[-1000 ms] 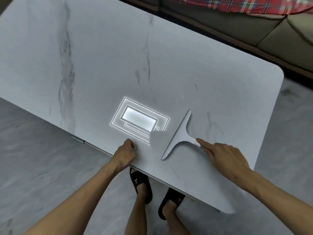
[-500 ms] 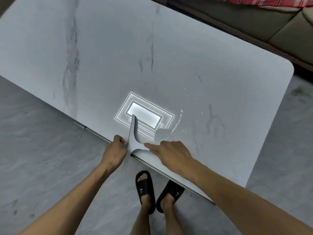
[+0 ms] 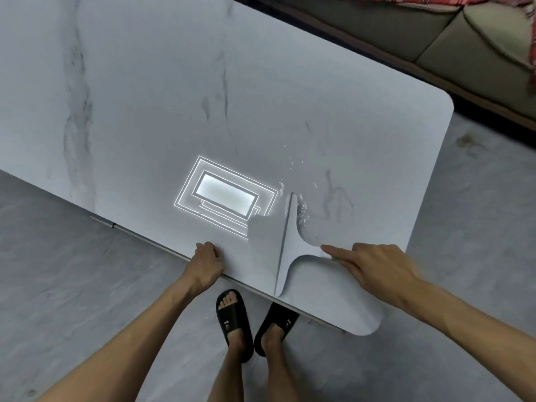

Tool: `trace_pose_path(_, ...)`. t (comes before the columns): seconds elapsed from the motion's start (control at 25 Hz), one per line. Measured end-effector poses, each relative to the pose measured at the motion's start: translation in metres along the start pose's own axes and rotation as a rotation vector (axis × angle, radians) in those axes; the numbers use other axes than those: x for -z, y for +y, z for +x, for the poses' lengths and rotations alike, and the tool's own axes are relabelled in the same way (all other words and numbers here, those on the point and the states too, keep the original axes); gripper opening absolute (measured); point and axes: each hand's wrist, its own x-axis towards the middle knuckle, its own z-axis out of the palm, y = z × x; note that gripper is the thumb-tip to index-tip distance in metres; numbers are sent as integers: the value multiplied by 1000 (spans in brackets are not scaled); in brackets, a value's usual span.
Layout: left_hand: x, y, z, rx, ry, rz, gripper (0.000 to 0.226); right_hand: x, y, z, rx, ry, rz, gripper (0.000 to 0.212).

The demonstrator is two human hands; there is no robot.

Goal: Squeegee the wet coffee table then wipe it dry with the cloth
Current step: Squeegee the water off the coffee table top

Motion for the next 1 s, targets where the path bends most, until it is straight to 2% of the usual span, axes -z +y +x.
trace_pose_path(0.08,2,-3,-2,20,65,-32,15,-1,-30,16,106,28,78,38)
trace_pose_path(0.16,3,-5,-5,43,100,-60,13,-15,-68,38,203,27,96,38)
trace_pose_path(0.28,2,-6,-5,38,64,-39,15,-37,-90,58,303,10,-32,53)
trace_pose_path(0.36,0,-5,-4,9,32,19,14,-38,-69,54,280,24,-72,63)
trace_pose_path(0.52,-8,4,-3,-39,-31,58,14,-23,-14,11,98,-41,-38,41)
trace_pose_path(0.68,-9,16,-1,-64,-100,26,22,0,15,-19,-95,-112,-2,39)
trace_pose_path(0.8,-2,19,2,-78,-9,-33,23,16,10,-25,-124,-135,-7,39)
trace_pose_path(1.0,27,15,12,-57,197,-139,24,32,-53,46,30,-11,102,37)
